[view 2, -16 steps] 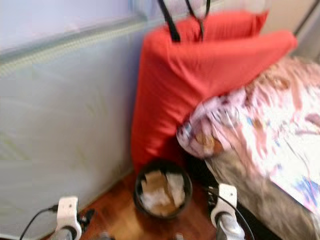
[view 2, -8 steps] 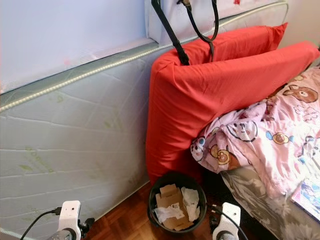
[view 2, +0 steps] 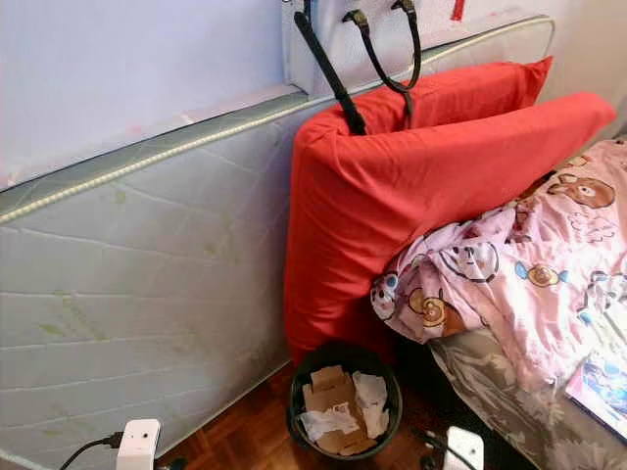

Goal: Clean up the room

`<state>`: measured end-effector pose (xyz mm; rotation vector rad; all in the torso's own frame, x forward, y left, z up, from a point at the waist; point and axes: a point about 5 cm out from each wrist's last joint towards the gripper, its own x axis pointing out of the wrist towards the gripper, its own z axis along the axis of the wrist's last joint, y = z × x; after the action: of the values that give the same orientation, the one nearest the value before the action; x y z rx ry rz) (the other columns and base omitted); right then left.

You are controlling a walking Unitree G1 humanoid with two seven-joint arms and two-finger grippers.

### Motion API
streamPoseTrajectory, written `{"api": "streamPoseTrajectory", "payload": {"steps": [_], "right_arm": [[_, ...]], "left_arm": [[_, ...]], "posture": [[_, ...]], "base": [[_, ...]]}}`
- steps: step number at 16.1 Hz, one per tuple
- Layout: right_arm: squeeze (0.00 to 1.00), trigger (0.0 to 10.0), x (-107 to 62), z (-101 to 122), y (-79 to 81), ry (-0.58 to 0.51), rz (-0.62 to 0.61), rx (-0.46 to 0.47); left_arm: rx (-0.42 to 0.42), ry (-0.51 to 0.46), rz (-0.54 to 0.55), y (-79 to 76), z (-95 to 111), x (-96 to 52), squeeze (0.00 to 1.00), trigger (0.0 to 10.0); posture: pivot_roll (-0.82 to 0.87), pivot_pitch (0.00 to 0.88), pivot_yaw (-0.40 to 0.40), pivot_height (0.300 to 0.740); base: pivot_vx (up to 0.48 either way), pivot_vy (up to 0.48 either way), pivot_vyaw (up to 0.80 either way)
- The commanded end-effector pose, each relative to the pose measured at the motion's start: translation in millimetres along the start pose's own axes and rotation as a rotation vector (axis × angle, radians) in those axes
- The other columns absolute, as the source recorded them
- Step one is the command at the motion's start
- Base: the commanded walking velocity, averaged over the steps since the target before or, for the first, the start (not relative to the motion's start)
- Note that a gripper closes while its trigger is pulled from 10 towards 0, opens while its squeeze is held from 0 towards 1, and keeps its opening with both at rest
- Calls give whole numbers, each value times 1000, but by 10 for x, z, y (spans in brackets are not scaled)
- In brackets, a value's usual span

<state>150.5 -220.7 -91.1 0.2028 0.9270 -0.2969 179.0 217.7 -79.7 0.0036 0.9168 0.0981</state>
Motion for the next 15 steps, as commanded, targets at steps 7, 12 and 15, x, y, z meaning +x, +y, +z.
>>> {"api": "streamPoseTrajectory", "payload": {"steps": [7,12,15], "right_arm": [[0,10000,-39,-135,-83,57,17,-44],[0,10000,-56,-192,-87,83,55,-108],[0,10000,-61,-228,-46,87,55,-115]], "left_arm": [[4,12,29,56,-13,-5,0,10000],[-3,18,29,27,-58,-12,0,10000],[-3,44,33,25,-123,-24,0,10000]], "posture": [[-107,0,15,723],[-51,0,-17,723],[-44,0,-26,723]], "base": [[0,0,-261],[0,0,-626],[0,0,-619]]}}
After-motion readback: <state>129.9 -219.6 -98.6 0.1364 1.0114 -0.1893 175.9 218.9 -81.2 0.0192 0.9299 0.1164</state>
